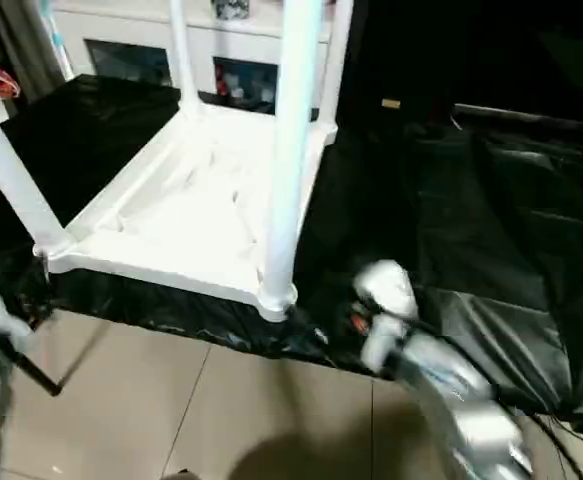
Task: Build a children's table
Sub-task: Flip table
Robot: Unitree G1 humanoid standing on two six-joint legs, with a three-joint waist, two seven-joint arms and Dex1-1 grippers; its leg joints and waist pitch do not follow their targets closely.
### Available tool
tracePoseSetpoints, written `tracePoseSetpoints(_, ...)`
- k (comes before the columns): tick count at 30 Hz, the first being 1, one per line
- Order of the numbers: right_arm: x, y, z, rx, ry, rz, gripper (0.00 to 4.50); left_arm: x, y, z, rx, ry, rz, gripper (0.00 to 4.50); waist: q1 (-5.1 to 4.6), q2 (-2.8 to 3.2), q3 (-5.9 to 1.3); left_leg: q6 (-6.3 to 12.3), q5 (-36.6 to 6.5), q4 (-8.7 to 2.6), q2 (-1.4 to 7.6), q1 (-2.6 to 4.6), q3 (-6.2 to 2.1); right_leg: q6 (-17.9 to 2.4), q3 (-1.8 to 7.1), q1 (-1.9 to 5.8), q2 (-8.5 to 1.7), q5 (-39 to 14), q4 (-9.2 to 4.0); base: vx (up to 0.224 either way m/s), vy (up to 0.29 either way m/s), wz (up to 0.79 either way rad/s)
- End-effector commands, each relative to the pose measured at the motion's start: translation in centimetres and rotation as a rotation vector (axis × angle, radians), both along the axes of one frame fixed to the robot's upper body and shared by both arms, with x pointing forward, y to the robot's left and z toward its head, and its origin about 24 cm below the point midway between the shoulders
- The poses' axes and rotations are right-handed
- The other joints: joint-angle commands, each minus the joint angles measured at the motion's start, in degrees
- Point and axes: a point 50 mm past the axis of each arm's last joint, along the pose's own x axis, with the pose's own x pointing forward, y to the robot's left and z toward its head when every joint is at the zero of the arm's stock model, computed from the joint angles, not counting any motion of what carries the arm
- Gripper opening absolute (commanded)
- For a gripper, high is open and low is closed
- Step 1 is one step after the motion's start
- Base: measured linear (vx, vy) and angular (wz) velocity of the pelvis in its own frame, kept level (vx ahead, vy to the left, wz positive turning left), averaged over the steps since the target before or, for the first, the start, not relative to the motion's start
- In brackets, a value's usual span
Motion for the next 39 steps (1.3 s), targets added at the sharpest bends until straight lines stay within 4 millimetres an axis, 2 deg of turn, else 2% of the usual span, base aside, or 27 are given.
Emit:
tracePoseSetpoints(1,0.7,0.2,0.0,-0.011,-0.015,-0.024,4.5,0.6,0.6,-0.2,0.0,0.025,-0.016,2.67,0.17,0.4,-2.32,1.47,-11.3,-5.15,6.28,0.43,-2.99,-5.4,5.23,0.85,-9.17,-9.3,-4.38,0.0,0.0,0.0)
tracePoseSetpoints(2,1.3,1.0,-0.1,0.016,-0.008,-0.01,4.5,1.6,1.4,0.0,0.0,0.031,-0.022,2.76,0.07,0.54,-2.4,1.16,-11.2,-5.14,6.29,0.59,-2.96,-5.9,5.26,0.71,-9.06,-7.6,-4.14,0.0,0.0,0.0)
tracePoseSetpoints(3,1.4,1.2,-0.2,0.021,-0.005,-0.004,4.5,1.8,1.5,0.0,-0.005,0.03,-0.024,2.81,0.04,0.66,-2.39,1.0,-11.9,-5.18,6.06,0.72,-2.9,-6.0,5.29,0.66,-9.06,-7.5,-4.19,0.0,0.0,0.0)
tracePoseSetpoints(4,1.5,1.3,-0.2,0.024,-0.003,0.002,4.5,1.9,1.7,0.0,-0.012,0.03,-0.026,2.93,0.09,0.77,-2.47,0.65,-12.1,-5.21,6.18,0.74,-3.0,-6.2,5.29,0.81,-9.22,-7.1,-4.05,0.0,0.0,0.0)
tracePoseSetpoints(5,1.6,1.5,-0.2,0.027,-0.003,0.008,4.5,2.1,1.8,0.1,-0.019,0.03,-0.03,3.02,0.18,0.72,-2.58,0.25,-11.3,-5.32,6.62,0.6,-3.12,-6.6,5.29,1.02,-9.33,-4.3,-3.73,0.0,0.0,0.0)
tracePoseSetpoints(6,1.9,1.8,-0.3,0.03,-0.005,0.013,4.5,2.4,1.9,0.1,-0.027,0.031,-0.045,3.08,0.16,0.75,-2.74,0.05,-10.4,-5.24,6.59,0.7,-3.02,-7.3,5.25,0.88,-9.27,-1.5,-3.28,0.0,0.0,0.0)
tracePoseSetpoints(7,2.2,2.2,-0.4,0.032,-0.01,0.016,4.5,2.8,2.1,0.2,-0.027,0.04,-0.057,3.08,0.09,0.67,-2.79,0.01,-10.0,-5.26,6.57,0.52,-3.03,-7.7,5.25,1.09,-9.27,-0.1,-3.03,0.0,0.0,0.0)
tracePoseSetpoints(8,2.6,2.6,-0.4,0.033,-0.017,0.016,4.5,3.1,2.3,0.2,-0.018,0.045,-0.078,3.08,0.12,0.41,-2.88,0.27,-9.0,-5.06,6.29,0.45,-2.74,-8.0,5.28,1.04,-9.34,1.5,-2.9,0.0,0.0,0.0)
tracePoseSetpoints(10,3.1,3.2,-0.3,0.052,-0.023,0.023,4.5,3.7,2.3,0.2,-0.023,0.058,-0.134,3.08,0.31,0.38,-3.07,0.83,-7.4,-4.76,6.05,0.16,-2.66,-8.2,5.37,1.22,-9.69,2.4,-2.74,0.0,0.0,0.0)
tracePoseSetpoints(14,4.1,4.3,-0.5,0.05,-0.031,0.025,4.5,4.7,1.6,0.1,-0.04,0.086,-0.245,3.08,0.53,0.28,-2.73,0.74,-8.7,-4.94,6.27,0.34,-2.41,-8.6,5.46,0.84,-9.74,-1.1,-3.0,0.0,0.0,0.0)
tracePoseSetpoints(16,4.4,4.5,-0.4,0.053,-0.036,0.022,4.5,5.1,1.7,0.0,-0.023,0.101,-0.244,3.08,0.73,0.43,-2.71,0.14,-9.9,-5.09,6.51,0.55,-2.45,-8.7,5.52,0.76,-9.69,-2.7,-3.02,0.0,0.0,0.0)
tracePoseSetpoints(18,4.6,4.7,-0.4,0.054,-0.042,0.02,4.5,5.3,1.8,0.1,-0.011,0.101,-0.235,3.08,1.16,0.55,-2.54,-0.78,-12.6,-5.19,6.54,1.06,-2.32,-8.4,5.78,0.31,-9.78,-6.0,-3.43,0.0,0.0,0.0)
tracePoseSetpoints(20,5.1,5.0,-0.5,0.064,-0.047,0.009,4.5,6.1,2.2,0.4,-0.012,0.089,-0.213,3.08,1.1,0.55,-2.48,-1.23,-13.1,-5.4,6.5,0.85,-2.36,-8.1,5.78,0.4,-9.64,-6.9,-3.38,0.0,0.0,0.0)
tracePoseSetpoints(21,5.3,5.1,-0.5,0.068,-0.046,0.003,4.32,6.4,2.3,0.6,-0.016,0.086,-0.202,3.08,1.24,0.61,-2.55,-1.55,-13.6,-5.41,6.56,1.05,-2.34,-8.0,5.79,0.27,-9.69,-7.4,-3.42,0.0,0.0,0.0)
tracePoseSetpoints(23,5.6,5.2,-0.5,0.072,-0.048,-0.001,4.13,6.5,2.4,0.6,0.017,0.103,-0.183,3.08,1.19,0.6,-2.58,-1.71,-13.4,-5.51,6.61,0.75,-2.42,-8.1,5.82,0.44,-9.79,-6.7,-3.25,0.0,0.0,0.0)
tracePoseSetpoints(24,5.6,5.2,-0.5,0.071,-0.049,-0.002,4.08,6.5,2.3,0.6,0.016,0.106,-0.177,3.08,1.17,1.06,-2.63,-1.87,-13.2,-5.56,6.72,0.57,-2.61,-8.2,5.76,0.58,-9.88,-6.1,-3.01,0.0,0.0,0.0)
tracePoseSetpoints(26,5.7,5.2,-0.6,0.074,-0.051,-0.006,3.94,6.4,2.3,0.6,0.018,0.101,-0.153,3.08,1.1,0.79,-2.67,-1.77,-13.1,-5.49,6.75,0.66,-2.43,-8.5,5.81,0.51,-9.78,-4.9,-3.0,0.0,0.0,0.0)
tracePoseSetpoints(30,5.8,5.1,-0.6,0.076,-0.053,-0.013,3.6,6.3,1.9,0.7,-0.012,0.061,-0.14,3.08,1.13,0.56,-2.85,-0.96,-10.6,-5.28,6.69,0.38,-2.22,-9.3,5.74,0.74,-9.78,-1.3,-2.57,0.0,0.0,0.0)
tracePoseSetpoints(31,5.9,4.9,-0.7,0.075,-0.054,-0.027,3.44,6.3,1.5,0.6,-0.022,0.049,-0.143,3.35,1.24,0.57,-2.9,-0.64,-10.0,-5.16,6.69,0.49,-2.09,-9.5,5.73,0.61,-9.79,-0.7,-2.55,0.0,0.0,0.0)
tracePoseSetpoints(35,6.2,4.3,-0.8,0.077,-0.059,-0.069,3.19,6.4,1.4,0.7,-0.018,0.027,-0.096,3.45,1.36,0.57,-2.8,-0.32,-10.2,-5.13,6.68,0.47,-1.9,-9.3,5.76,0.61,-9.7,-2.2,-2.77,0.0,0.0,0.0)
tracePoseSetpoints(36,6.2,4.1,-0.8,0.08,-0.059,-0.08,3.05,6.4,1.4,0.7,-0.027,0.019,-0.08,3.63,1.31,0.37,-2.76,-0.28,-10.3,-5.21,6.75,0.44,-1.96,-9.1,5.74,0.64,-9.65,-2.5,-2.7,0.0,0.0,0.0)
tracePoseSetpoints(39,6.5,3.2,-0.7,0.092,-0.059,-0.137,2.8,6.3,1.2,1.0,-0.065,-0.017,-0.012,3.82,1.32,0.45,-2.67,-0.75,-11.6,-5.29,6.91,0.56,-1.94,-9.2,5.76,0.55,-9.73,-4.1,-2.91,0.0,0.0,0.0)
